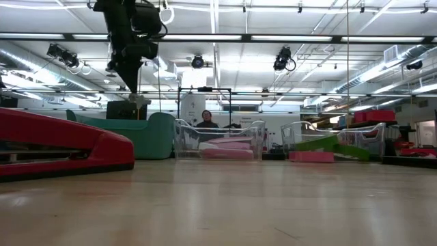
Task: Pick and place Stapler, Stapler remover, tape
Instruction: Put the blue staple remover into the blue bin
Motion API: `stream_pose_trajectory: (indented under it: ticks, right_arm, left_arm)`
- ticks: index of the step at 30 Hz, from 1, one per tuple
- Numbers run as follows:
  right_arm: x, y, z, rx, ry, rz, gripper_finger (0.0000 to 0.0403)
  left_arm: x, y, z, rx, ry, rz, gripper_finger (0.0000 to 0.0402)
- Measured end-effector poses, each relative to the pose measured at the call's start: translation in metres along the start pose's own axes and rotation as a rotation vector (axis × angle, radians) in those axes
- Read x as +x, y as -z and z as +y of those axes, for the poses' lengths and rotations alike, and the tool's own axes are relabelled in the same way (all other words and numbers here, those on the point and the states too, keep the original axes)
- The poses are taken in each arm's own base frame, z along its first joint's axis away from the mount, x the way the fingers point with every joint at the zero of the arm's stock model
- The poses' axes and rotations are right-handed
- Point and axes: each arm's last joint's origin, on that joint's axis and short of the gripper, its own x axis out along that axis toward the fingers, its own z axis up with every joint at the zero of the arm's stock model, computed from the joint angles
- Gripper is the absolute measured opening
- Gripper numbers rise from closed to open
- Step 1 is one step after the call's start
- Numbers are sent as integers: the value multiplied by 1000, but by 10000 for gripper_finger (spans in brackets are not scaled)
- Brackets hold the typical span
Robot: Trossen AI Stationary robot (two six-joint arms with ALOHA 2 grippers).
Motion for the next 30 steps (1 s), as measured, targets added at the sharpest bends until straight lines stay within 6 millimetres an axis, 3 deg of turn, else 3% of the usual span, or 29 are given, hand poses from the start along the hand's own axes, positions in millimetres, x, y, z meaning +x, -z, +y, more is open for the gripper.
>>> stream_pose_trajectory:
  ticks: [17, 30]
  right_arm:
    - [0, 0, -1, 5, 34, -2, 146]
    - [0, 0, -2, 6, 61, -5, 146]
  left_arm:
    - [1, 5, 49, -204, -188, 7, 0]
    - [2, -7, 56, -263, -200, -117, 0]
